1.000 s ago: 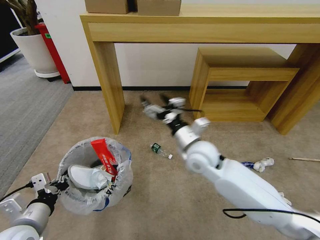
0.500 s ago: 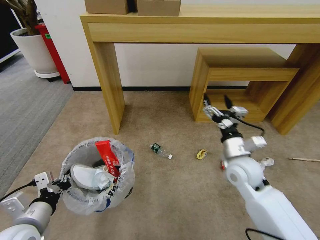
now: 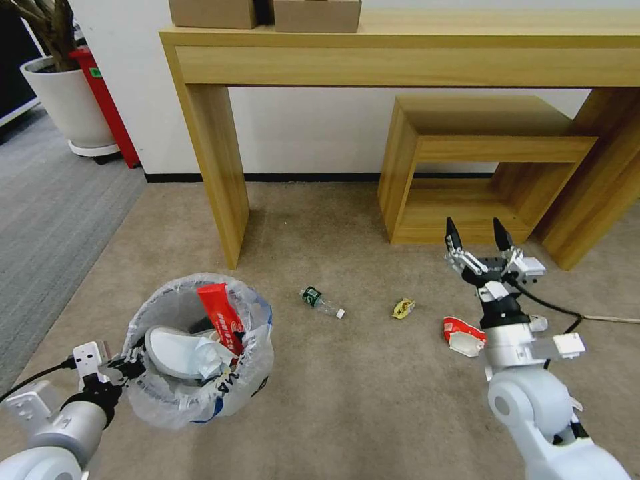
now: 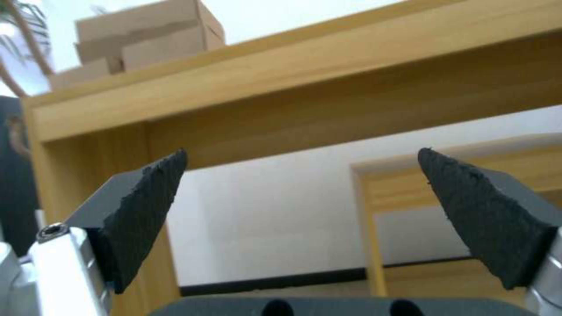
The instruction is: Pick up the trash bin and place the garbage on the floor into it.
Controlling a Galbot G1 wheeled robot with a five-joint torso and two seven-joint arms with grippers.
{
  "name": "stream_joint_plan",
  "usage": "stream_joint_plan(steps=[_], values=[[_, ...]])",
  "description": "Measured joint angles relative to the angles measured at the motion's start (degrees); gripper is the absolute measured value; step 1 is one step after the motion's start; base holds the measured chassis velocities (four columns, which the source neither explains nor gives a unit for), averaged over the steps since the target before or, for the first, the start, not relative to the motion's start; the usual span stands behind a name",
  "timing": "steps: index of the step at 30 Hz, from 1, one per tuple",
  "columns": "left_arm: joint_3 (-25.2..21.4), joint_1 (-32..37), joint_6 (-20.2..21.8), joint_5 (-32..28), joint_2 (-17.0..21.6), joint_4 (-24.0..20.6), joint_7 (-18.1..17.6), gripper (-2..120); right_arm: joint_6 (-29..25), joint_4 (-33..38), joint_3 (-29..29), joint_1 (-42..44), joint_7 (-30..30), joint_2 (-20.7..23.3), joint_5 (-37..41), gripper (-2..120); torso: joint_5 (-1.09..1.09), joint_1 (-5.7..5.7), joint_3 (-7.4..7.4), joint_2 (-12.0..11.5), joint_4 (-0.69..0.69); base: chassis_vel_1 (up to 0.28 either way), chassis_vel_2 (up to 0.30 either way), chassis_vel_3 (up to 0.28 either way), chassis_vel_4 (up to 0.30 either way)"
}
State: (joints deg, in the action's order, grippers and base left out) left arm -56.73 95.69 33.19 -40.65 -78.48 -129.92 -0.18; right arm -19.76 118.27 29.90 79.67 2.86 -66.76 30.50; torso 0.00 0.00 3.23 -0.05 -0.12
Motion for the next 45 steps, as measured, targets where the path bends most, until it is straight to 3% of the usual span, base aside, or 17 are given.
stream_joint_plan(steps=[16, 33, 45], values=[[0.39, -0.37, -0.03, -0.80, 0.78, -0.01, 0.39, 1, -2.14, -3.89, 1.25, 1.81, 0.44, -4.55, -7.07, 100, 0.00, 0.00, 0.00, 0.00, 0.00, 0.000, 0.000, 0.000, 0.000], [0.37, -0.38, -0.18, -0.75, 0.36, 0.50, 0.62, 1, -1.32, -5.51, 0.24, 1.51, 0.33, -5.35, -9.61, 100, 0.00, 0.00, 0.00, 0.00, 0.00, -0.014, 0.009, 0.017, -0.016], [0.23, -0.35, -0.34, -0.77, 0.39, 0.74, 0.69, 1, -1.08, -6.10, -0.24, 1.08, 0.30, -5.37, -9.87, 100, 0.00, 0.01, 0.02, 0.00, 0.01, -0.125, 0.133, 0.126, -0.125]])
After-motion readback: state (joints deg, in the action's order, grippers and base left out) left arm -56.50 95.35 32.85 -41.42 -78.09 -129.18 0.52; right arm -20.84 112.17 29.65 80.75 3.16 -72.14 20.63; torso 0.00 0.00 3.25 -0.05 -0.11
